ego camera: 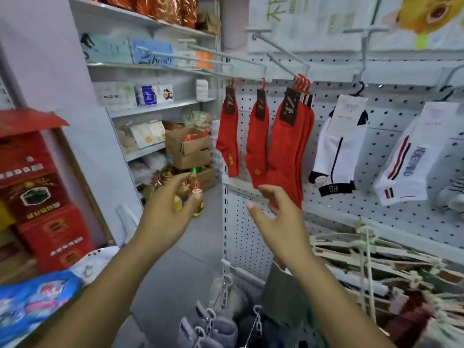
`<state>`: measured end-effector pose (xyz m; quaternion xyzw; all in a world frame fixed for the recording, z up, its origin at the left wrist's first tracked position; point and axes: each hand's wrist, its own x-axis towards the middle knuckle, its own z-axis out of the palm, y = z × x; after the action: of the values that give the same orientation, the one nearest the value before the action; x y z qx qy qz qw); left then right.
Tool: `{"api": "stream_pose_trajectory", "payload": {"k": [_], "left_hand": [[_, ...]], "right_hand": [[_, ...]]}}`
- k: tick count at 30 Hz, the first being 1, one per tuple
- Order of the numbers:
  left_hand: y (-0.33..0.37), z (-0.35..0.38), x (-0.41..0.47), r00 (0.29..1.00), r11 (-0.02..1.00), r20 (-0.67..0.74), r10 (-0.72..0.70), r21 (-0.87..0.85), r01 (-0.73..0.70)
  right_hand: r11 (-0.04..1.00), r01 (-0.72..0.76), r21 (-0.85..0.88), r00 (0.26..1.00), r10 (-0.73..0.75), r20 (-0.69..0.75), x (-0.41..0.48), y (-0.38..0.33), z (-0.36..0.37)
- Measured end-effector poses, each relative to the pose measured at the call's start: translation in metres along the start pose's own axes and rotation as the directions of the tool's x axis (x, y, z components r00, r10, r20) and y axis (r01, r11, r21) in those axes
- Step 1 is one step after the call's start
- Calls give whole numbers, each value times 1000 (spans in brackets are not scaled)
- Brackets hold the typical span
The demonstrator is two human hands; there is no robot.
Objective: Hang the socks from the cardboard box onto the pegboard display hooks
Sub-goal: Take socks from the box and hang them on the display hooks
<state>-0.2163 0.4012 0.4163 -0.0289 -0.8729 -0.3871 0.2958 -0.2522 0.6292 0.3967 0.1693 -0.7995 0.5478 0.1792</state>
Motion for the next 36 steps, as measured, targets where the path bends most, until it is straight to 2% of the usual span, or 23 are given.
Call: {"api": "stream_pose_trajectory", "payload": {"k": [4,9,13,19,21,24,27,30,34,36], "left_hand": [[-40,-12,-38,997,984,-6,-75,159,75],[-116,-36,-102,962,929,-23,-271,255,268],[-185,-69,-156,877,836,18,-480,311,452],[-288,-132,-243,746,646,-35,-665,475,598],[-322,-150,-267,671,549,-45,-740,535,642],[-364,-169,-293,535,404,-37,-844,613,679],[-394,-177,-314,381,285,-32,-924,608,741],[-416,-176,-325,223,167,-37,-974,546,821],[-444,-164,-330,106,76,-63,-992,366,927],[-462,-157,-333,47,20,-89,-995,288,957]], "right_hand": [[994,22,-108,980,0,200,-19,11,35],[969,85,-230,900,24,435,-43,25,100],[961,99,-257,832,62,552,-64,27,171],[958,75,-275,688,150,710,-102,23,296],[954,67,-291,623,188,759,-113,22,337],[945,30,-327,564,254,786,-130,29,392],[917,18,-397,451,347,822,-147,43,437],[883,10,-470,349,437,829,-159,62,475],[837,54,-544,201,525,827,-163,95,533],[816,0,-578,158,571,806,-164,113,566]]}}
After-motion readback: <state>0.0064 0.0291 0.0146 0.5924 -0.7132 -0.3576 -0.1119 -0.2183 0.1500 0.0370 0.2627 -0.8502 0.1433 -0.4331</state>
